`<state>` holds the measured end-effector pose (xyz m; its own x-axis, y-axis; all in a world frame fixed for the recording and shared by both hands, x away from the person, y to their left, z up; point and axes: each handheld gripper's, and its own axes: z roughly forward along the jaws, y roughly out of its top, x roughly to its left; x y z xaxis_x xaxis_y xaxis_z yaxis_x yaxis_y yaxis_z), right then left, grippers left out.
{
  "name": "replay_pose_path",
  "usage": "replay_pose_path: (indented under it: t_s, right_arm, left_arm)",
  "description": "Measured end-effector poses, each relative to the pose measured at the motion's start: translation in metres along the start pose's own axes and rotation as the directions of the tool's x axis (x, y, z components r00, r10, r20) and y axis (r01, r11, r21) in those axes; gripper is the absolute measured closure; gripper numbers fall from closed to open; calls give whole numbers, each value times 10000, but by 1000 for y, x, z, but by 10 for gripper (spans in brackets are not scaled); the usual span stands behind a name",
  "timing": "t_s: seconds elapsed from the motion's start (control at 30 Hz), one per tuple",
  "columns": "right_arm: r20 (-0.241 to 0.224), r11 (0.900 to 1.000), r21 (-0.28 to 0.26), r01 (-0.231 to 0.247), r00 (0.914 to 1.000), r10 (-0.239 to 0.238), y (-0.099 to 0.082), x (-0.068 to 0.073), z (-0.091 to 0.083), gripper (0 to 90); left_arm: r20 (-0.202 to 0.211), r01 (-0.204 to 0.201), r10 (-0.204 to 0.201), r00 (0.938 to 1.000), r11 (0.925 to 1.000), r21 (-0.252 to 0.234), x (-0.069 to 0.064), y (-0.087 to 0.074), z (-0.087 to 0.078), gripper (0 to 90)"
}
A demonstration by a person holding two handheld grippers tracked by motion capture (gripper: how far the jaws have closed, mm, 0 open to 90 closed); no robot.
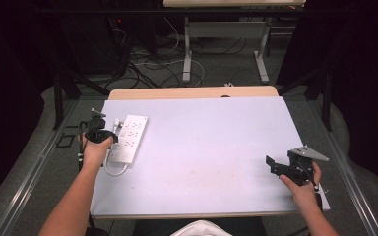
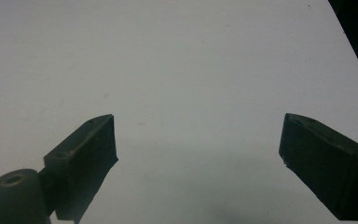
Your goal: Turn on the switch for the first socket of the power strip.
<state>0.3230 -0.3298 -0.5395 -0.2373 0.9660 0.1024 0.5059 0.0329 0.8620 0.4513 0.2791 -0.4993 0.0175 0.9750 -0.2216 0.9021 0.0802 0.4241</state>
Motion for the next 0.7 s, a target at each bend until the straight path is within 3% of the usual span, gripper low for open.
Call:
replay_pose_path:
  t_s: [0.53,0.7]
  right_arm:
    - [-64,9999,41,-103,9999,104,0,1,0,116]
    - [-86,9999,25,-101,9999,101,0,1,1,118]
  left_arm:
    - [-502,-289,303,9983,9992,273,-3,1,7,838]
    - [-464,-261,273,9985,9993,267,-3,1,9,835]
